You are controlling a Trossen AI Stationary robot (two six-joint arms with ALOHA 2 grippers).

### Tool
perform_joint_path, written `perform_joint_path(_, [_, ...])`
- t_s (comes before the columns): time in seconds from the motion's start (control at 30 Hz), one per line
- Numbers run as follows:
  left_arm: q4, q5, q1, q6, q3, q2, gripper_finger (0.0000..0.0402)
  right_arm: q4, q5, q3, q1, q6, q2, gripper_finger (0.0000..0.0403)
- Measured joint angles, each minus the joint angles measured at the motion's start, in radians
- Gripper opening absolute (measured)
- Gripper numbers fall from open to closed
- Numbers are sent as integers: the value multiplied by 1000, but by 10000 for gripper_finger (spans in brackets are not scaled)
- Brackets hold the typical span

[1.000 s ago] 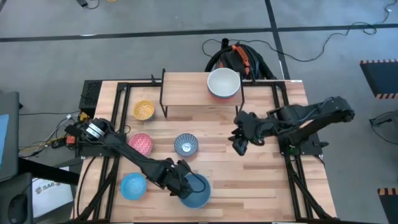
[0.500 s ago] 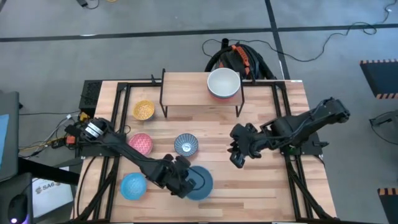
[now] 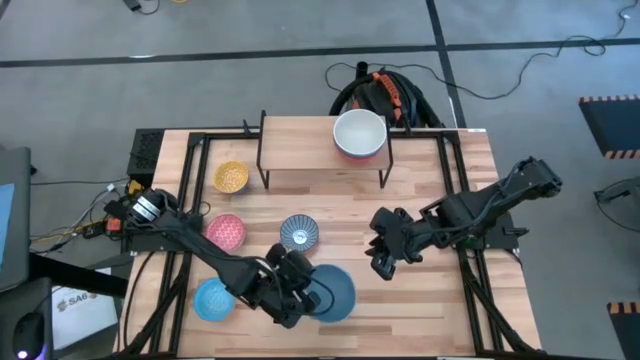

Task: Place and stack bowls onto a shelf
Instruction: Stack the blue bowl on top of the white bowl on the shelf

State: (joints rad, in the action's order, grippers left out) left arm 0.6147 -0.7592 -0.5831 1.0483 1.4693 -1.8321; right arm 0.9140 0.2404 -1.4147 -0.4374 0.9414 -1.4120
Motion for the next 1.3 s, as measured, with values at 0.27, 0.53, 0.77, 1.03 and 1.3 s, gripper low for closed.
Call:
perform_joint_path(0.27, [120, -67, 32, -125, 125, 0, 0, -29, 73, -2, -7, -40, 31, 137])
perform_joint_path(0.53, [186, -118, 85, -223, 231, 2, 0, -39, 212, -2, -18, -203, 32, 132])
perform_joint_path(0.77, [186, -124, 119, -243, 253, 2, 0, -22, 311, -2, -27, -305, 32, 164])
perform_joint_path(1.03, [246, -126, 148, -204, 251, 1, 0, -82, 341, -2, -24, -420, 61, 208])
perform_joint_path(1.3, [242, -140, 177, -205, 251, 1, 0, -129, 279, -3, 22, -550, 32, 219])
